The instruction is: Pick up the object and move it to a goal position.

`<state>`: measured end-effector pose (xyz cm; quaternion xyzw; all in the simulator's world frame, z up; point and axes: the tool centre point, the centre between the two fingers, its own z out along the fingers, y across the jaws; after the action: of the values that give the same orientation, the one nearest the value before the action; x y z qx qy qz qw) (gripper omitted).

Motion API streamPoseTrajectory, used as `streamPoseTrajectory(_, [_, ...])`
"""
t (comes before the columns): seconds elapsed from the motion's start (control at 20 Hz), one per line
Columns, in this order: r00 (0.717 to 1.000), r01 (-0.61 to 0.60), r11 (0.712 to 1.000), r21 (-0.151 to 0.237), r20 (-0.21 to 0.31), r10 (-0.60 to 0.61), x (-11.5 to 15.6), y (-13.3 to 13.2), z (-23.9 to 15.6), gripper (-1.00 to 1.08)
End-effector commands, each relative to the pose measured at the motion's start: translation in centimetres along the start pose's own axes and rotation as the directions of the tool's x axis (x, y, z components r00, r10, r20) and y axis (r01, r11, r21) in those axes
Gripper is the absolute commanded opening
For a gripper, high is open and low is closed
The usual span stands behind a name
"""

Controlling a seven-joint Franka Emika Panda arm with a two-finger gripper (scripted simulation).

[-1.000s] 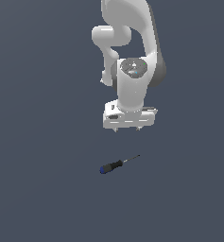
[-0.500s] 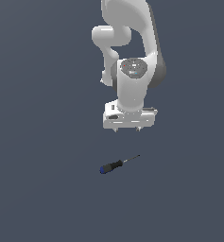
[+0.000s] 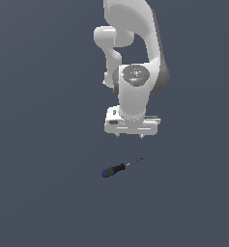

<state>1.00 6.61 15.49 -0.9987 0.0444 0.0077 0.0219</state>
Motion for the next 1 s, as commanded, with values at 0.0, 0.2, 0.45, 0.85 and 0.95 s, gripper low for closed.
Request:
streamPoseTrajectory(0.0, [0.999, -0.051, 0.999, 0.0, 0.0, 0.051, 0.4, 0.1, 0.4, 1.0])
streamPoseTrajectory(0.2, [0.988, -0.152, 0.988, 0.001, 0.0, 0.152, 1.3, 0.2, 1.1, 1.0])
streamPoseTrajectory(0.45, [0.956, -0.293, 0.956, -0.001, 0.0, 0.293, 2.6, 0.5, 2.2, 1.0])
streamPoseTrajectory(0.85, [0.865, -0.501, 0.865, -0.005, -0.006, 0.501, 4.4, 0.9, 4.0, 1.0])
streamPoseTrajectory(0.95, [0.836, -0.549, 0.836, -0.006, -0.008, 0.549, 4.9, 1.0, 4.5, 1.0])
